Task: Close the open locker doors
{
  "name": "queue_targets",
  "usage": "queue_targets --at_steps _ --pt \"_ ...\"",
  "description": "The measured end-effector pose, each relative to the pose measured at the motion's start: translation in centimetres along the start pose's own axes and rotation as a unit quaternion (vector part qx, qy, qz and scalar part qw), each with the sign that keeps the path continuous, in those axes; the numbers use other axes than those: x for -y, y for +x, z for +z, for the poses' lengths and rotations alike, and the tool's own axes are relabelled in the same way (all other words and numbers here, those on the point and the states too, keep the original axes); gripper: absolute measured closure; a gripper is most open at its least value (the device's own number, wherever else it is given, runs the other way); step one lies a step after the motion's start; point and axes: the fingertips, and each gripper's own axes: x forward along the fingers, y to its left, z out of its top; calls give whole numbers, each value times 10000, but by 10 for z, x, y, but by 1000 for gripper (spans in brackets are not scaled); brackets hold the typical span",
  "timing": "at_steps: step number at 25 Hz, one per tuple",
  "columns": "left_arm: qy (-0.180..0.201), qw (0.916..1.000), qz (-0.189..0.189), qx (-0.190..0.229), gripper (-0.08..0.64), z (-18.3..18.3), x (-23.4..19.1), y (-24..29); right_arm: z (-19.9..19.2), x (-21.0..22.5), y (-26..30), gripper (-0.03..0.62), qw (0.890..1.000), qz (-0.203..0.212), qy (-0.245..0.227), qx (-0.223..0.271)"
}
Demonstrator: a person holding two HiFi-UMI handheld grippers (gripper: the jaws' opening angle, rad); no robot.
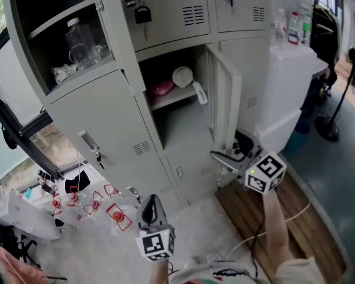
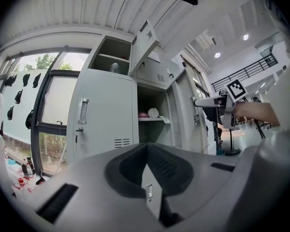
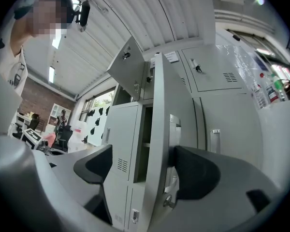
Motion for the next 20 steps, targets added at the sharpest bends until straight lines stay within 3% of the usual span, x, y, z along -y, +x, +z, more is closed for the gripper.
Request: queue_targets --at_steps 8,20 --pt "53 10000 70 -10 555 -3 -5 -3 1 -14 13 207 9995 295 -88 -1" --pt "62 9997 229 -70 555 -7 -22 -15 7 -47 44 207 9970 759 148 101"
